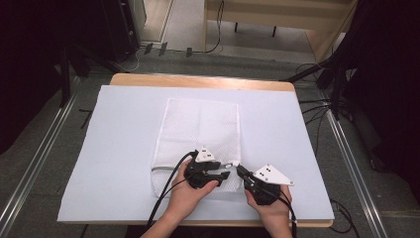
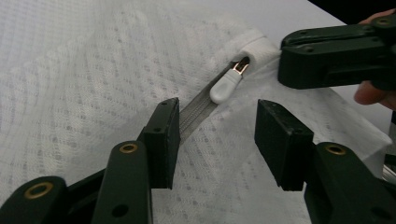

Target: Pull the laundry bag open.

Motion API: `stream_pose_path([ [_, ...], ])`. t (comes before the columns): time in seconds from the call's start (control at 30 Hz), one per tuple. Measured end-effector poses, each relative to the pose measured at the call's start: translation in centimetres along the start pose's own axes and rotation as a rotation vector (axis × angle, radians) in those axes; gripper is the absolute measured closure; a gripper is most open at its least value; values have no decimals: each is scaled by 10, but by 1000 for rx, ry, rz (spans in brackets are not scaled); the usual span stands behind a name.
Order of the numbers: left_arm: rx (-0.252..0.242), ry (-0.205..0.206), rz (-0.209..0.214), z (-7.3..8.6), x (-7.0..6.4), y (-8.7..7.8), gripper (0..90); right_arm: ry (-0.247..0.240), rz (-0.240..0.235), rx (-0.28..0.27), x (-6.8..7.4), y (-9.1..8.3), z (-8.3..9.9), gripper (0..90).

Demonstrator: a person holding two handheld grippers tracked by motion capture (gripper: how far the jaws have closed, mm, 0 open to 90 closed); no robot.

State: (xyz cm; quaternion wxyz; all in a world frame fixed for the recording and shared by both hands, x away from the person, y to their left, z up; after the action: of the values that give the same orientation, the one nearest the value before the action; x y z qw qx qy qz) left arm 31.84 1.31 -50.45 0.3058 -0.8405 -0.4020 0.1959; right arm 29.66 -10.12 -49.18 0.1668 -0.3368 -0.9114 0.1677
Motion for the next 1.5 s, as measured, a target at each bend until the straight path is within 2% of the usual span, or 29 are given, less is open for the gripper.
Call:
stream_pose_path([
  [0.17,10,10,-7,2,-3,5,562,-8,-42,-27,7,0,-5,900],
  [0.23,4,13,-11,1,-3,5,568,-7,-46,-25,8,0,-5,900],
  [0.37,0,2,7,-1,-4,4,650,-7,-68,-6,9,2,-3,900],
  [0.43,-6,-2,24,-3,-5,4,705,-12,-65,-6,8,1,-3,900],
  [0.53,-13,11,27,-4,-6,2,739,-11,-59,-5,7,1,-3,900],
  [0.87,-64,-5,68,-10,-9,-11,807,-5,-17,5,-1,-1,0,900],
  [0.93,-56,10,70,-9,-10,-10,808,-5,-16,2,0,-1,-1,900],
  [1.07,-51,10,75,-8,-12,-9,796,-11,-15,-4,1,-2,-3,900],
  [1.17,-61,2,76,-10,-13,-8,783,-11,-17,-2,1,-1,-2,900],
  [1.27,-42,0,65,-9,-12,-7,808,-12,-23,-2,3,-1,-2,900],
  [1.37,-31,-12,81,-8,-9,-6,828,-20,-27,-5,4,-2,-3,900],
  [1.4,-33,-17,80,-9,-9,-7,830,-22,-25,-5,4,-2,-3,900],
  [1.5,-31,2,62,-9,-8,-8,832,-26,0,4,4,-3,-4,900],
])
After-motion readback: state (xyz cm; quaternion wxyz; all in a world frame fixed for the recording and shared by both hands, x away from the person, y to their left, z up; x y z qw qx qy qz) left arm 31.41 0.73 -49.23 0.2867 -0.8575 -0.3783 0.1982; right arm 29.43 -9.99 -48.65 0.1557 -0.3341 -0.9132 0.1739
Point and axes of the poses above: each handheld gripper's, and its own axes: y roughly forward along the jaws, z roughly out of its underside, x roughly to its left, the point moved 8 cm from there along y, roughly forward along the jaws, and after that the axes turned 14 degrees about -z, right-handed, at the moved point
